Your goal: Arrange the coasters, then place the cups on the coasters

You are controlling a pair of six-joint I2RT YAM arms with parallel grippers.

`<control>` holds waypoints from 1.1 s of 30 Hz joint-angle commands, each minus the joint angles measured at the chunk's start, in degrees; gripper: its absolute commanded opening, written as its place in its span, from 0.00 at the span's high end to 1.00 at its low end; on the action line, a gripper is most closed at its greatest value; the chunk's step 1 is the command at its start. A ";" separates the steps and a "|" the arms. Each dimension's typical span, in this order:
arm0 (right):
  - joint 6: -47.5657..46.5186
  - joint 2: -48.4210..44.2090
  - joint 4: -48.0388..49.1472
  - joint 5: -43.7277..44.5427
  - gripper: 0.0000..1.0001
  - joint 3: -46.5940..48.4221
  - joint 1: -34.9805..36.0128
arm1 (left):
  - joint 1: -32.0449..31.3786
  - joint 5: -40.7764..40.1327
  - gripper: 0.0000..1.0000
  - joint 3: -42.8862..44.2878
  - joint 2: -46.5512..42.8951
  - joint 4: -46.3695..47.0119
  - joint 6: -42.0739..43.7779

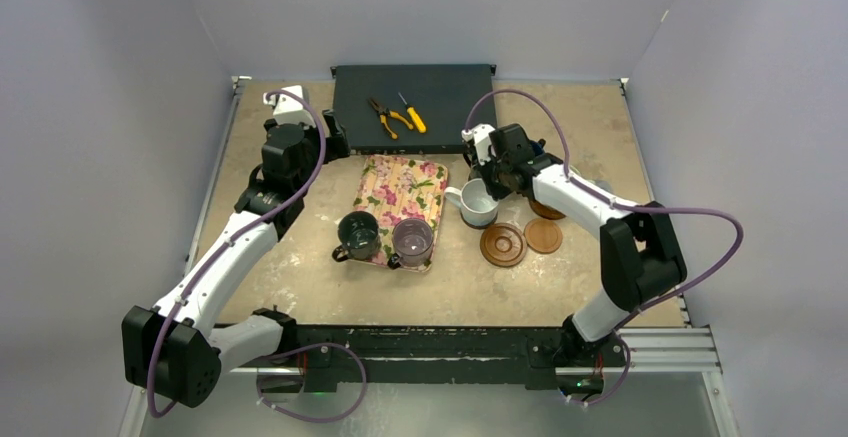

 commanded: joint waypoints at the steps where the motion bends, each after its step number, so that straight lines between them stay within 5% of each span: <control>1: -0.88 1.09 -1.04 -0.93 1.00 2.72 -0.21 | 0.31 1.12 0.17 0.17 0.22 2.01 1.00; 16: -0.78 1.45 -2.38 0.27 1.00 3.44 -0.19 | 0.27 1.75 0.18 0.26 0.48 2.07 1.18; 23: -0.69 -0.43 -2.25 1.17 0.75 3.24 -0.19 | 0.29 1.97 0.18 0.32 0.59 2.01 1.36; 33: -0.64 -3.19 -2.04 1.27 0.52 3.13 -0.19 | 0.27 2.14 0.18 0.35 0.60 2.01 1.36</control>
